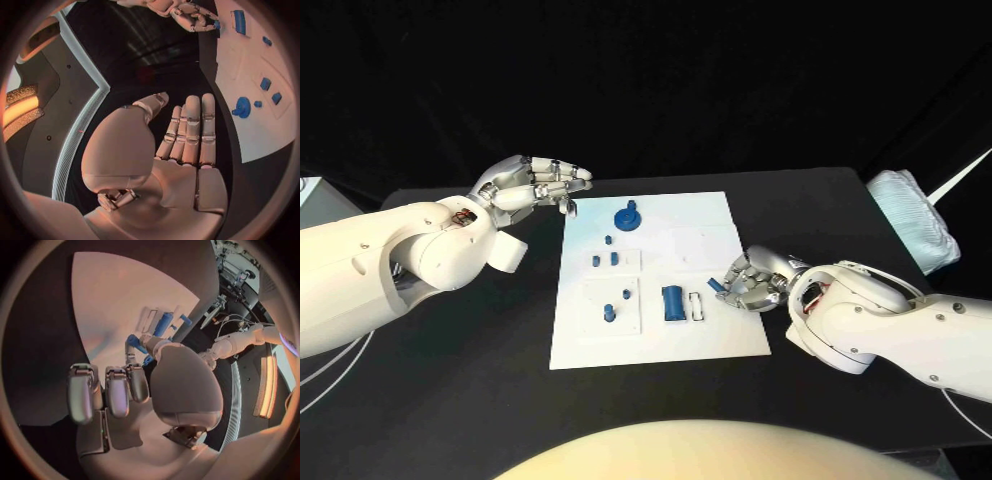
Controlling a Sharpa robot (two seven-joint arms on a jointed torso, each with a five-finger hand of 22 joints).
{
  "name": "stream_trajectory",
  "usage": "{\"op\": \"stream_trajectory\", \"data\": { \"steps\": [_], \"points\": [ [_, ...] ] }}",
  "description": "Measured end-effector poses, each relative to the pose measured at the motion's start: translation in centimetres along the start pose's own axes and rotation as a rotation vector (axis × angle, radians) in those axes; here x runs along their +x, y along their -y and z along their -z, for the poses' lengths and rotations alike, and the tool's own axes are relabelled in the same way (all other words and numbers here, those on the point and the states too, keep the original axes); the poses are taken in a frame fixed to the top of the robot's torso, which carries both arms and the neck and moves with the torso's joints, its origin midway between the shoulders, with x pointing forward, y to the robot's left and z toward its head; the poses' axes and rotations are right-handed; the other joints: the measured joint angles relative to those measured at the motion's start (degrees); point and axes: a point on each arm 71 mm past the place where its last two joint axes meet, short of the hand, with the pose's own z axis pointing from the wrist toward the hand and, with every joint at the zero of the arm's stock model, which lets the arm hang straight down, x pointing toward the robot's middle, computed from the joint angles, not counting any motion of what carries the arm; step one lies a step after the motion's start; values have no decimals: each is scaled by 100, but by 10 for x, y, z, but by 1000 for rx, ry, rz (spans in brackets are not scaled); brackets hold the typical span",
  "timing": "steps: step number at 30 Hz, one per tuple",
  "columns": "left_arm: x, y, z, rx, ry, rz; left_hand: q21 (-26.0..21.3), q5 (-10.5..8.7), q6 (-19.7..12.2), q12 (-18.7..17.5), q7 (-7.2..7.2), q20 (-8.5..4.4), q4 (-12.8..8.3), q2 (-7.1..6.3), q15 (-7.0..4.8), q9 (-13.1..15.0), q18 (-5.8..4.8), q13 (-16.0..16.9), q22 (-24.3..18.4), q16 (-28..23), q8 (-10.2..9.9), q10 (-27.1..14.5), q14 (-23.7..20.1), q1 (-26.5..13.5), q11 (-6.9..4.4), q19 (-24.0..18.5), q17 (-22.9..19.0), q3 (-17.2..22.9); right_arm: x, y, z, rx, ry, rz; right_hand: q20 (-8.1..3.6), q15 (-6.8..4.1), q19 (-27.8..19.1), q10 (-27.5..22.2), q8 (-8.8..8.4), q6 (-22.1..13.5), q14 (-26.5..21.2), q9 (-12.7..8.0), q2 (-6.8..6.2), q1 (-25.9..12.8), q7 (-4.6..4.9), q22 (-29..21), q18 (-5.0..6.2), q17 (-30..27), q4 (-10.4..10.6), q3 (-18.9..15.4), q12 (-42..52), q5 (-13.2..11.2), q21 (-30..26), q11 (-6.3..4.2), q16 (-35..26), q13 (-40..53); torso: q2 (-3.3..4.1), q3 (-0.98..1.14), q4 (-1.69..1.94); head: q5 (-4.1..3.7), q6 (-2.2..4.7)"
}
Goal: Assemble the parts on the task board
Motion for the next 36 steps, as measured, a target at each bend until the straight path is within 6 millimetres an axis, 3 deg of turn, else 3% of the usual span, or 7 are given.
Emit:
{"op": "stream_trajectory", "data": {
  "steps": [7, 9, 11, 36],
  "points": [
    [0, 0, 0, -1, -1, 0, 0, 0, 0, 0, 0, 0, 0, 0, 0, 0, 0, 0, 0, 0, 0, 0, 0, 0, 0, 0, 0, 0, 15, -6, -6, 12, -61, -57, 0, 0, 0, 0, 136, 0, 0, 19, 30, -345, 0, -1, 0, 0, 49, 80, 59, 34, 0, 0, 33, 0, 2, -2, 10, -8, -25],
    [0, 0, 0, -1, -1, 0, 0, 0, 0, 0, 0, 0, 16, 0, 0, 0, 0, 0, -5, 0, 22, 0, 0, 0, 0, 0, 0, -16, 18, -8, -6, 14, -73, -67, 0, 0, 0, 0, 137, 0, 0, 248, 28, -449, 0, -1, 0, -1, 54, 86, 59, 35, 0, 1, 33, 0, 3, -1, 10, -3, -41],
    [0, 0, 0, -1, -1, 0, 0, 0, 0, 0, 0, 0, 16, 0, 0, 0, 0, 0, -7, 0, 22, 0, 0, 0, 0, 0, 0, -16, 21, -10, -7, 14, -86, -77, 0, 0, 0, 0, 140, 0, 0, 290, 32, -575, -1, -1, 0, -1, 76, 105, 80, 34, 0, 1, 32, 0, 3, 0, 7, -1, -54],
    [0, 0, 1, -4, -2, 0, 0, 0, 0, 0, 0, 0, 16, 0, 0, -1, 0, -5, -7, 0, 22, 0, 0, 0, 0, 0, 0, -16, 29, -13, -11, 29, -137, -103, 1, 1, 0, 1, 204, 66, 0, 227, -12, -871, -64, 3, 0, -2, 129, 78, 79, -79, 0, 1, 32, 0, -5, -1, 2, 42, -95]
  ]
}}
